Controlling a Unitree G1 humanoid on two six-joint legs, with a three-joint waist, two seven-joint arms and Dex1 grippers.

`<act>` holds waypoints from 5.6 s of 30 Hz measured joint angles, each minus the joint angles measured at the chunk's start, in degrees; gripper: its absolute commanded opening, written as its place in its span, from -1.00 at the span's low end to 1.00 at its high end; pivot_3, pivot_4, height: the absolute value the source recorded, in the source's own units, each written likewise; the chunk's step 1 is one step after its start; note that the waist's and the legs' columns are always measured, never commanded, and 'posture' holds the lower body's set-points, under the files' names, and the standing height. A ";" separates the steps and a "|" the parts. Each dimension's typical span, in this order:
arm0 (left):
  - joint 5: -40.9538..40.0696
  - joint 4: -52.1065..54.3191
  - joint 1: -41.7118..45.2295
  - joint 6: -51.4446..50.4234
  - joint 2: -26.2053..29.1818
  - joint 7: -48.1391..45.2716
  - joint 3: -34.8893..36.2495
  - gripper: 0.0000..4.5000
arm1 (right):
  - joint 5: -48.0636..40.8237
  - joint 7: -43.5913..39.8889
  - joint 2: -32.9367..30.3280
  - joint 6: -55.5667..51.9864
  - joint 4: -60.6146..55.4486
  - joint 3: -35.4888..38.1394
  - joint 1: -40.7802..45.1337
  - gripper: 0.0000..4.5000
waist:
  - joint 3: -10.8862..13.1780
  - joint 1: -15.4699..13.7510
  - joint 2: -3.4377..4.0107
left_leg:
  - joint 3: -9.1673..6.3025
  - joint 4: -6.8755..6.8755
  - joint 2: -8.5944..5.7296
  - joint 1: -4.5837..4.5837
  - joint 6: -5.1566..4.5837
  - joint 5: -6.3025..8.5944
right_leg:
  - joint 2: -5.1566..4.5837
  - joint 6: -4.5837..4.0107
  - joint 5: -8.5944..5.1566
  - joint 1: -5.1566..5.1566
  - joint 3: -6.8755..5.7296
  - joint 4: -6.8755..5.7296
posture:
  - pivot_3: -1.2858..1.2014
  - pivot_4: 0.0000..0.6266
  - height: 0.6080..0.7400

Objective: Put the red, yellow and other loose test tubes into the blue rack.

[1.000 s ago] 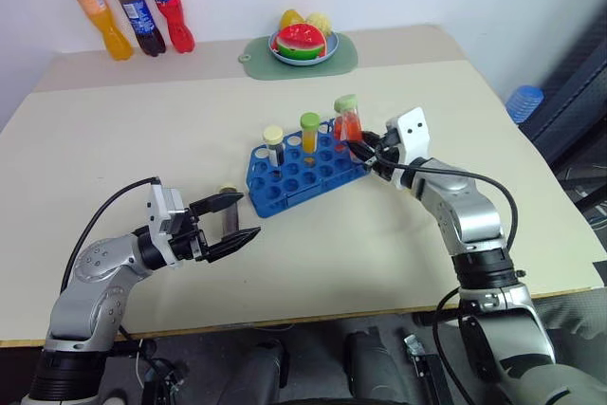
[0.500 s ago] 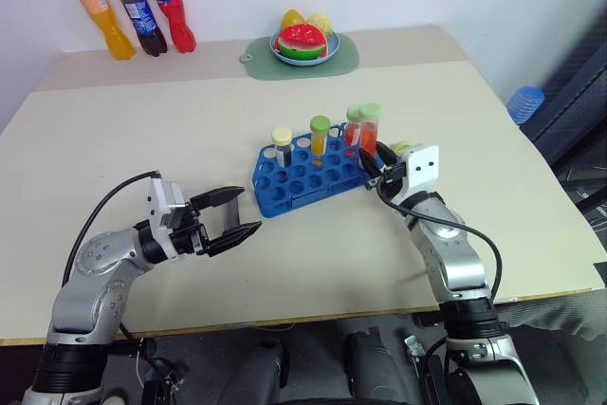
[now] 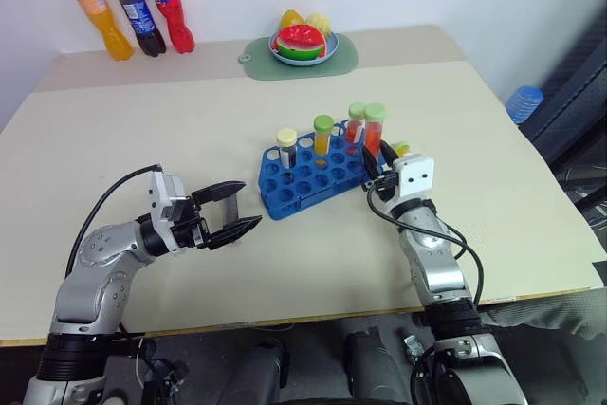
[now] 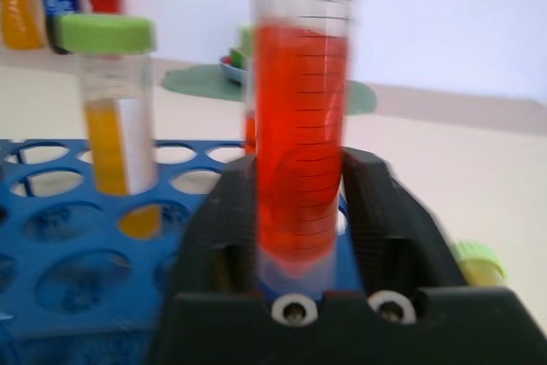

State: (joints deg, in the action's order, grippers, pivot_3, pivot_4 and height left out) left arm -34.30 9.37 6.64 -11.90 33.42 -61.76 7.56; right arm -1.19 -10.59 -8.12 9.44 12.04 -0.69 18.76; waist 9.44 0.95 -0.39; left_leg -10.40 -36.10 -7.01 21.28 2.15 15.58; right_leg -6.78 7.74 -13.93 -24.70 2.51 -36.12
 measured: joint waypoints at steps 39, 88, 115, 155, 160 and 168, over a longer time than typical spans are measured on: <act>0.03 0.55 -0.67 -0.09 -1.24 0.76 -0.04 0.70 | 0.08 -15.80 -8.96 -13.38 -7.80 -4.60 -4.30 0.97 | 0.00 0.03 0.00 | 0.02 -0.02 0.02 -0.03 -0.20 0.11 | 0.01 0.00 0.00 0.05 0.00 0.03 | 0.03 -0.52 1.00; 3.42 -7.75 7.34 4.48 -5.48 -5.55 -6.79 0.70 | -19.85 -18.67 -28.32 -91.85 -24.66 9.01 21.12 0.97 | 0.01 -0.38 -0.06 | 0.30 -0.11 0.01 0.14 -0.31 0.18 | -0.08 0.01 0.00 0.00 -0.03 0.13 | 0.03 -0.52 1.00; 2.41 -1.08 0.72 2.20 -2.64 -2.50 -5.47 0.70 | -5.25 -29.52 -27.21 -65.15 27.61 -12.56 40.15 -0.30 | 0.01 0.14 -0.05 | 0.48 -0.09 0.03 0.14 -0.19 0.11 | -0.06 0.06 0.03 -0.12 0.07 0.09 | 0.03 -0.52 1.00; 5.49 -11.08 5.70 9.53 -4.17 -1.62 -3.42 0.70 | -9.69 -19.06 3.14 -14.59 -17.31 -6.82 0.40 -0.63 | 0.03 -0.15 -0.13 | 0.42 -0.12 0.11 0.07 -0.06 0.05 | 0.02 0.11 0.13 -0.13 0.19 0.06 | 0.03 -0.52 1.00; 5.58 -10.94 4.44 10.04 -4.21 -0.62 -3.30 0.70 | -6.70 -15.19 6.49 -3.84 -4.70 -6.43 4.01 -0.63 | 0.03 0.15 -0.13 | 0.42 -0.10 0.11 0.08 -0.03 0.03 | 0.04 0.11 0.13 -0.20 0.21 0.00 | 0.03 -0.52 1.00; 5.51 -9.30 2.88 9.85 -4.22 0.78 -3.27 0.70 | -4.63 -11.28 9.45 5.72 5.43 -5.82 10.82 -0.63 | 0.03 0.29 -0.12 | 0.44 -0.07 0.13 0.08 -0.01 0.02 | 0.05 0.10 0.13 -0.27 0.22 -0.03 | 0.03 -0.52 1.00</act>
State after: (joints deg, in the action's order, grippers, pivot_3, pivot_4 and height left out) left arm -28.80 0.08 9.52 -2.05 29.20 -60.97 4.29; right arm -5.82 -21.86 1.33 15.16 17.47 -6.51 29.58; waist 9.47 1.23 -0.51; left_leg -9.96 -36.17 -6.88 21.36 2.14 15.60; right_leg -6.73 7.84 -13.80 -24.97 2.73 -36.14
